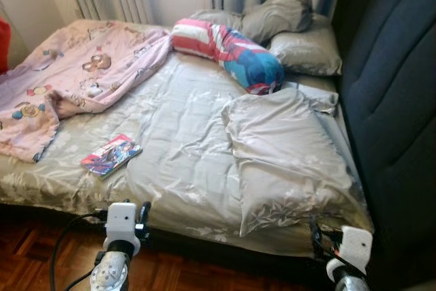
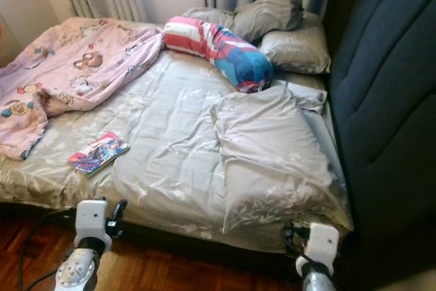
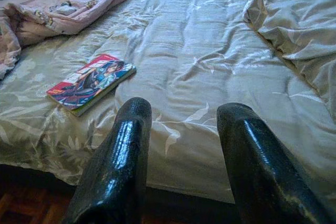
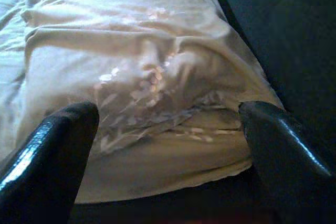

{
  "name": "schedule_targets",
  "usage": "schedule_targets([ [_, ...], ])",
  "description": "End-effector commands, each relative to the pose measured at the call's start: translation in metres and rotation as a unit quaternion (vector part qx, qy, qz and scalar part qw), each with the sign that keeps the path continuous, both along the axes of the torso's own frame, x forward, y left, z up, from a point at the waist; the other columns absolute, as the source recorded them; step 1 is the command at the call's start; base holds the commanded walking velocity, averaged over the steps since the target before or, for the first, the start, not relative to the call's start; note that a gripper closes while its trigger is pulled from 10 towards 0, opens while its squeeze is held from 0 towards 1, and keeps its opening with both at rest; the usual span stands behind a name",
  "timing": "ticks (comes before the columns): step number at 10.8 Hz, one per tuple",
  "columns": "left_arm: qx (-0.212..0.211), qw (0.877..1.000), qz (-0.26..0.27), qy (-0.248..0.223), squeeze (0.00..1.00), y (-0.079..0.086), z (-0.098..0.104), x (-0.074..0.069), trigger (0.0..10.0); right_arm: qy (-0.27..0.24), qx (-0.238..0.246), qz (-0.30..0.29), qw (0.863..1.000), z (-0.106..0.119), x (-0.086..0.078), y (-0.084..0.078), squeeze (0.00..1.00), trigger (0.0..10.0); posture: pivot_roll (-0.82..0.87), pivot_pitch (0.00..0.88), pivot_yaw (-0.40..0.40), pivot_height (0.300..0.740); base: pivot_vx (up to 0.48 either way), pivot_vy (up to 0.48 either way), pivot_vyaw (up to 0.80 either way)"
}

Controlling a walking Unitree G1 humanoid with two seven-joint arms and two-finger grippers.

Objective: Clean up the room

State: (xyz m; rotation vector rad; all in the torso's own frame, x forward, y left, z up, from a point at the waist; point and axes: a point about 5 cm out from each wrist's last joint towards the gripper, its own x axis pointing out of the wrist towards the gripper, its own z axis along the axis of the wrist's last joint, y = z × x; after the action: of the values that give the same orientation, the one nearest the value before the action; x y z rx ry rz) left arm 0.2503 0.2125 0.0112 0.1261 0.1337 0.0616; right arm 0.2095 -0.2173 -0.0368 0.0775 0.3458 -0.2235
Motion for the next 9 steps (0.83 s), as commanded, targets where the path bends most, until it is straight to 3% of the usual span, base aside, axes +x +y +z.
schedule_targets([
  [1,-0.002,1.000,0.000,0.002,0.00,0.001,0.003,0.006,10.0,0.005,0.003,-0.010,1.000,-0.001,-0.002,-0.002,0.00,10.0,0.05,0.000,-0.018,0.740,0.000,0.000,0.00],
  [3,-0.006,0.999,-0.036,-0.001,0.00,-0.008,0.008,0.014,10.0,0.014,0.009,-0.019,1.000,-0.003,-0.001,-0.001,0.00,10.0,0.04,0.000,-0.013,0.740,0.000,0.000,0.00],
  [4,-0.007,0.999,-0.033,0.004,0.00,-0.006,0.007,0.014,10.0,0.025,0.018,-0.019,0.999,-0.006,-0.003,0.001,0.00,10.0,0.04,0.000,-0.012,0.740,0.000,0.000,-0.74],
  [5,-0.007,0.999,-0.030,0.008,0.00,-0.003,0.006,0.013,10.0,0.030,0.017,-0.018,0.999,-0.008,-0.005,0.001,0.00,10.0,0.04,0.000,-0.013,0.740,0.262,0.000,-0.74],
  [9,-0.014,1.000,-0.017,0.002,0.00,0.003,0.009,0.014,10.0,0.029,0.024,-0.003,0.999,-0.008,-0.001,0.010,0.00,10.0,0.06,0.000,-0.018,0.740,0.353,0.000,0.00],
])
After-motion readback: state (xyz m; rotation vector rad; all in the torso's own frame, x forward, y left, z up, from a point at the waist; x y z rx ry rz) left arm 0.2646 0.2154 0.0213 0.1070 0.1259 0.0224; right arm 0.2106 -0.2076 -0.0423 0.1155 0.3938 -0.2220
